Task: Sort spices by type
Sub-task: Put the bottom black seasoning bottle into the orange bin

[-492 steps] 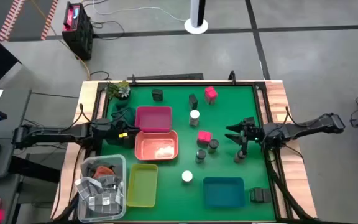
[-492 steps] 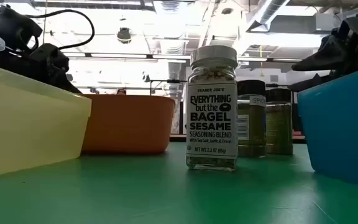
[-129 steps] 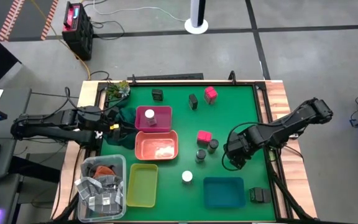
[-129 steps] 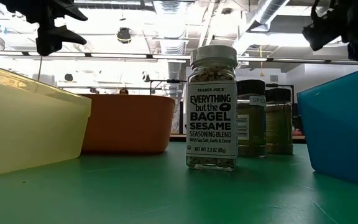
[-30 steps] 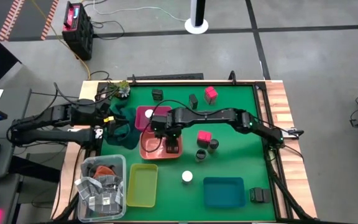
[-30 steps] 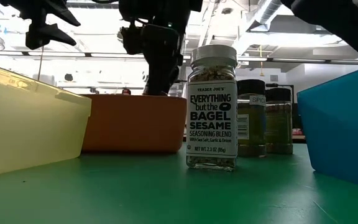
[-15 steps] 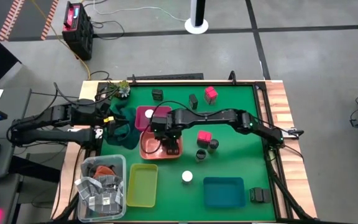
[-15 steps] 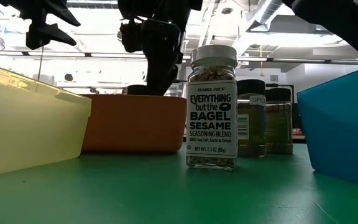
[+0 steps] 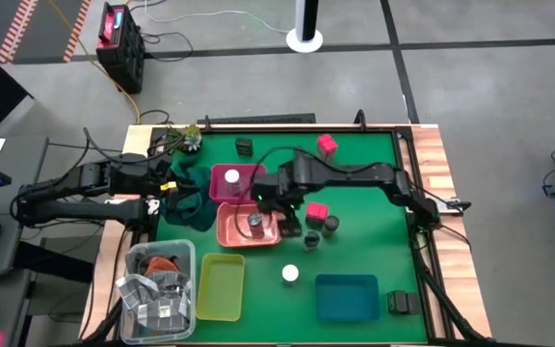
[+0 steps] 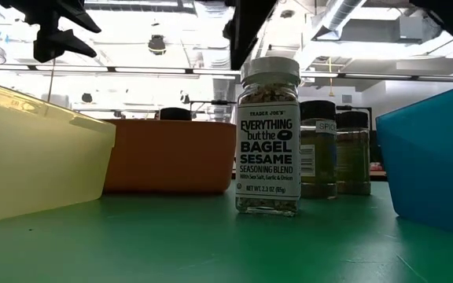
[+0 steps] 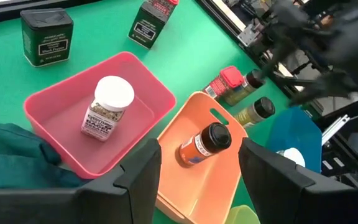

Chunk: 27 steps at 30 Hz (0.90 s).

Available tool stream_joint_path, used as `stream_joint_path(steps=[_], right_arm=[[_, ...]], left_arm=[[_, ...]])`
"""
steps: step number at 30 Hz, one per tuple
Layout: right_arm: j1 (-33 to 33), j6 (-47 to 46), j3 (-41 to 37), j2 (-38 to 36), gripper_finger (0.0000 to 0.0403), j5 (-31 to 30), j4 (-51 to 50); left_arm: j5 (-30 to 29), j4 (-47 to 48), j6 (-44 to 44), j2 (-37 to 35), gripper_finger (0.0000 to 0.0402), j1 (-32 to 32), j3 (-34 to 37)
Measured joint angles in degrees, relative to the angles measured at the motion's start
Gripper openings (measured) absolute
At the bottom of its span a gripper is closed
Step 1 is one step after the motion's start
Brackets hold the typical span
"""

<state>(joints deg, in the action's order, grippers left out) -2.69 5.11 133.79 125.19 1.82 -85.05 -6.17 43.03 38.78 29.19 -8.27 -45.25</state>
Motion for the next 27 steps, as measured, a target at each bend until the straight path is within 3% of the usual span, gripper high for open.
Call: stream_joint_path(steps=[5,13,19,27], right_arm=[[-2.5,0.88,-0.2,1.02,0.0327,-0.43,-5.12],[-6.59,0.1,-2.2,1.18,0.0327,-1.89,-4.75],[-8.09,-1.83,-14.8,-3.39,0.0327,-3.2,-3.37],[-8.2,-7.93,-35.06,-16.75,0.0327,-3.51,10.66]], left_arm=[[0.0,0.01,-0.03,0.0,0.0206,-0.02,0.0],[0.0,0.07,-0.54,0.0,0.0206,-0.01,0.0],[0.0,0.17,-0.67,0.0,0.0206,0.0,0.0],[0.0,0.25,-1.06,0.0,0.0206,-0.02,0.0]])
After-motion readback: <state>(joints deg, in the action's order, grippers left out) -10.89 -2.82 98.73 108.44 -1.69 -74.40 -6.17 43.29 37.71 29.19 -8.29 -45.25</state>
